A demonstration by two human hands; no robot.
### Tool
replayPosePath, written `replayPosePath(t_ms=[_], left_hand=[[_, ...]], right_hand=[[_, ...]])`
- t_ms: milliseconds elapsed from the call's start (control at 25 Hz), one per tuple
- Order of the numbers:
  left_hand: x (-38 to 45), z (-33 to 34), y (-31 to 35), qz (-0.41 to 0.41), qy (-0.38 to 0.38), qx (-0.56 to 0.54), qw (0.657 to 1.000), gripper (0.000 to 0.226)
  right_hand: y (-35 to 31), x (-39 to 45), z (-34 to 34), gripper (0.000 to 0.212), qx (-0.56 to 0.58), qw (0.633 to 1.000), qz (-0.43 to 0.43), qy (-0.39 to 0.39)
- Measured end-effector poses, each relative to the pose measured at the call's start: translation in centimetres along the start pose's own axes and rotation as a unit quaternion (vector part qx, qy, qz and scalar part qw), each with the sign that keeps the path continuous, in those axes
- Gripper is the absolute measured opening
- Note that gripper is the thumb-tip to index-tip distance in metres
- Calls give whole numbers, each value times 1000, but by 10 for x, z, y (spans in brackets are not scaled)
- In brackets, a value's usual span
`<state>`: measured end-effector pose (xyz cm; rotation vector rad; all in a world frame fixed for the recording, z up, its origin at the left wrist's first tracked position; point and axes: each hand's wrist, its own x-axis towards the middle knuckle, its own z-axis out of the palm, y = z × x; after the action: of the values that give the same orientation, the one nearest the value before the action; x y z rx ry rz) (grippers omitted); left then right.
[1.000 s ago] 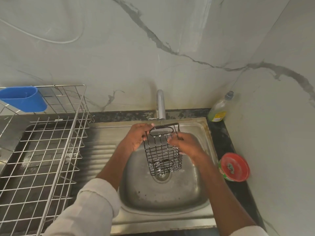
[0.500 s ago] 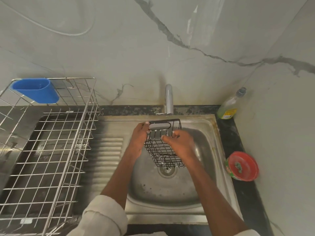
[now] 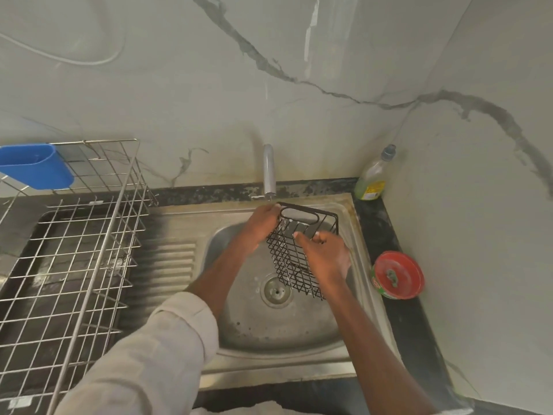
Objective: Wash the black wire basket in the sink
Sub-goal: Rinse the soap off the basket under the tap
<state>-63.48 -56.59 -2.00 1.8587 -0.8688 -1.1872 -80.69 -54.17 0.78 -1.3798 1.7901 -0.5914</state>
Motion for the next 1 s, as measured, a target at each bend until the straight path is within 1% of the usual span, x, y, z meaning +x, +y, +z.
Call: replayPosePath(t_ms=[120, 240, 320, 400, 440, 520, 600, 680, 800, 880, 1000], left_hand=[[-7, -2, -7, 35, -10, 22, 999, 34], [-23, -4, -28, 49, 16, 7, 999, 31], [-33, -9, -33, 20, 60, -45, 997, 22], [-45, -16, -37, -37, 97, -119, 987, 15], [-50, -19, -38, -67, 102, -160, 980, 16], [-57, -26, -41, -93, 109, -208, 968, 28], [-59, -35, -42, -89, 107, -234, 962, 37], [-58, -46, -43, -73, 97, -234, 965, 35], [-59, -61, -41, -11, 116, -161, 980, 21], [-59, -70, -40, 31, 116, -132, 984, 24], [-56, -78, -34, 48, 58, -118, 990, 37]], right_hand=[[3, 4, 5, 47, 23, 1000, 7, 2], [-1, 6, 8, 44, 5, 1000, -6, -18], [-2, 10, 9, 40, -30, 998, -38, -46], [-4, 11, 9, 35, -50, 993, -74, -79], [-4, 12, 11, 33, -48, 990, -89, -103], [-7, 13, 15, 32, -26, 984, -107, -143], [-12, 15, 18, 25, 17, 982, -110, -154], [-20, 20, 16, 20, 57, 979, -97, -168], [-25, 35, 4, 31, 66, 970, -86, -218], [-24, 47, 4, 39, 66, 962, -86, -249], [-30, 56, 14, 44, 69, 939, -103, -320]])
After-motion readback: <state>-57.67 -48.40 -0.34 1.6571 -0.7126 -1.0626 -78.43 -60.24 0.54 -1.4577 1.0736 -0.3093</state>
